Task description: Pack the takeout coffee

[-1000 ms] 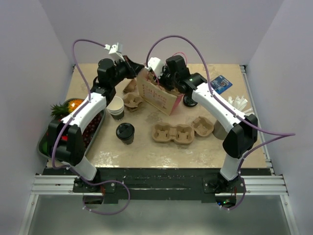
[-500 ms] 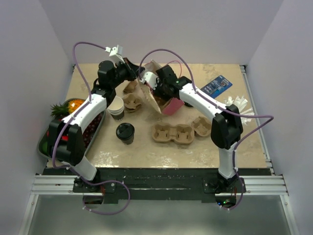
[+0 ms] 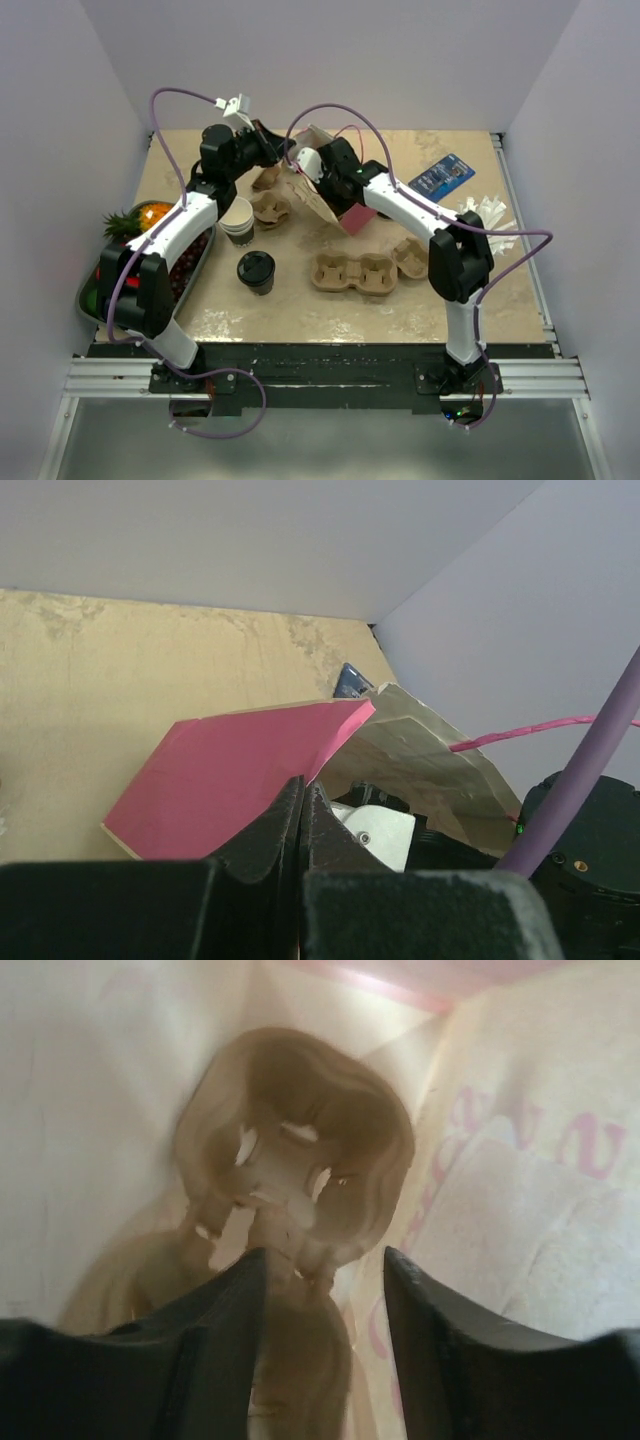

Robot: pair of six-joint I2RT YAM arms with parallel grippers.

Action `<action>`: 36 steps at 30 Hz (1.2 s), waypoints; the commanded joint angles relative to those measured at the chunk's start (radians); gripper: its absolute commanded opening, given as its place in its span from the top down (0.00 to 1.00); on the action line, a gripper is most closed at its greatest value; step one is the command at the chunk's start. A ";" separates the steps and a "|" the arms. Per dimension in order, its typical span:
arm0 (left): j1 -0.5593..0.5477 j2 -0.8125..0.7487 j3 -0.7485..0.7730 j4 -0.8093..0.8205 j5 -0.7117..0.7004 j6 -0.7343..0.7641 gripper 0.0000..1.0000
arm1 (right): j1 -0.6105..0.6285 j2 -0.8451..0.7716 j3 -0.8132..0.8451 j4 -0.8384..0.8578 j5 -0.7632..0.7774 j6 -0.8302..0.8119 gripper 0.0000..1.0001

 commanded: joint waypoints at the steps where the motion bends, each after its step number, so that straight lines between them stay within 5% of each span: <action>1: 0.003 -0.013 0.036 0.000 -0.014 -0.061 1.00 | 0.005 -0.084 -0.059 0.081 0.073 -0.035 0.45; 11: 0.001 -0.005 -0.021 0.015 0.119 0.001 1.00 | 0.005 -0.188 -0.275 0.395 -0.059 -0.003 0.47; 20: 0.001 -0.008 0.011 -0.048 0.139 0.091 1.00 | 0.003 -0.083 -0.206 0.416 -0.061 0.018 0.46; 28: 0.003 -0.023 0.017 -0.077 0.110 0.130 1.00 | -0.020 -0.064 -0.146 0.233 -0.111 -0.003 0.32; 34: 0.006 -0.030 0.011 -0.073 0.107 0.142 1.00 | -0.024 -0.118 -0.126 0.104 -0.185 0.017 0.01; 36: 0.006 -0.030 0.009 -0.069 0.109 0.142 1.00 | -0.024 -0.142 -0.119 0.069 -0.185 0.032 0.01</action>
